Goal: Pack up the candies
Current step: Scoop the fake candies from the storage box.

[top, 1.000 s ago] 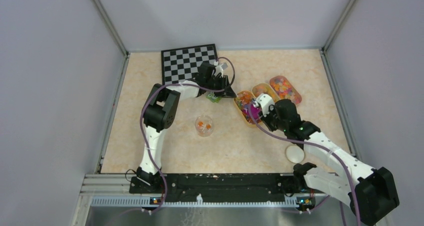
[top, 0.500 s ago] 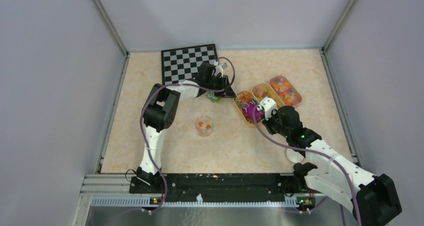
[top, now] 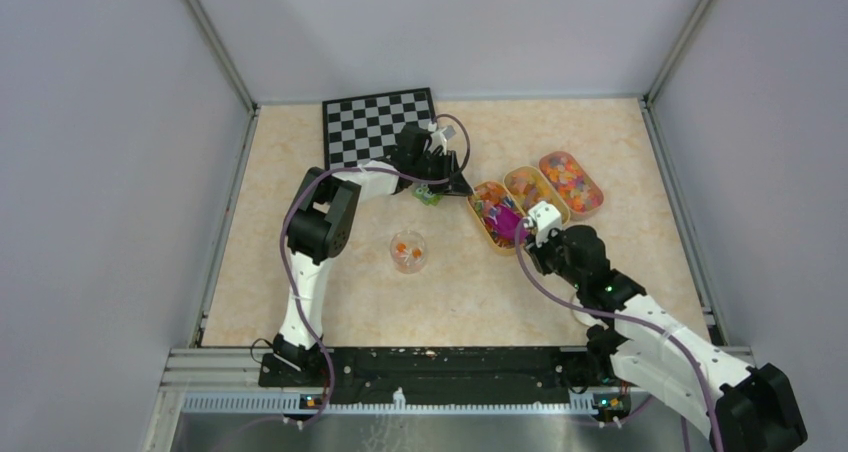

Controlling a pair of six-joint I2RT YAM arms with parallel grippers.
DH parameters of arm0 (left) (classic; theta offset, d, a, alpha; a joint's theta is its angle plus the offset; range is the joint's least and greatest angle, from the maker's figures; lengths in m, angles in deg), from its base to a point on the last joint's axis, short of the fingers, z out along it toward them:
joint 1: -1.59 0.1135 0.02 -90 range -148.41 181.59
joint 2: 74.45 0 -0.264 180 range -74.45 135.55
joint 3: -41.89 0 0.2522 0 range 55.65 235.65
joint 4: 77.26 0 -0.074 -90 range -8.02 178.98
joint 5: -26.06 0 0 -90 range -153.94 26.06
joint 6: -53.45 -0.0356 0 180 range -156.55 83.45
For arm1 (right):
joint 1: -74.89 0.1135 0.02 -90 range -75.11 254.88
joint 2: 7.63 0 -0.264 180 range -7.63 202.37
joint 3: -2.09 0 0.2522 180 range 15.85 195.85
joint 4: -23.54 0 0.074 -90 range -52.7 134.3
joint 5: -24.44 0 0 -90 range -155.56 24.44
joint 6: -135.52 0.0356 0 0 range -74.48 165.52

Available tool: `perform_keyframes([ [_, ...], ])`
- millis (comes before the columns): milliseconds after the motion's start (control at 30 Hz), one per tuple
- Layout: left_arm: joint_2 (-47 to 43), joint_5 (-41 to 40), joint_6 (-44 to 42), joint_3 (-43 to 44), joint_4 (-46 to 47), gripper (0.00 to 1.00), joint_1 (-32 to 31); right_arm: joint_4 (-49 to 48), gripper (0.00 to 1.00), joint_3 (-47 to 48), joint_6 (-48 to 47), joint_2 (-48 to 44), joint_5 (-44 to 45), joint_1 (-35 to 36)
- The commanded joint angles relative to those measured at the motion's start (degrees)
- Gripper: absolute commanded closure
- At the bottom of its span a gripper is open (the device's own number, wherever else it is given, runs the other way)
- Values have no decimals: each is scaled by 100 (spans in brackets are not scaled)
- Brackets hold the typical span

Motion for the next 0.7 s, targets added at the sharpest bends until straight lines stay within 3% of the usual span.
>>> perform_keyframes([
  [0, 20, 126, -38, 152, 75, 67, -47, -719, 100, -158, 216, -70, -41, -4],
  [667, -18, 98, -59, 150, 39, 65, -44, -1043, 100, -411, 98, -477, -191, 23],
])
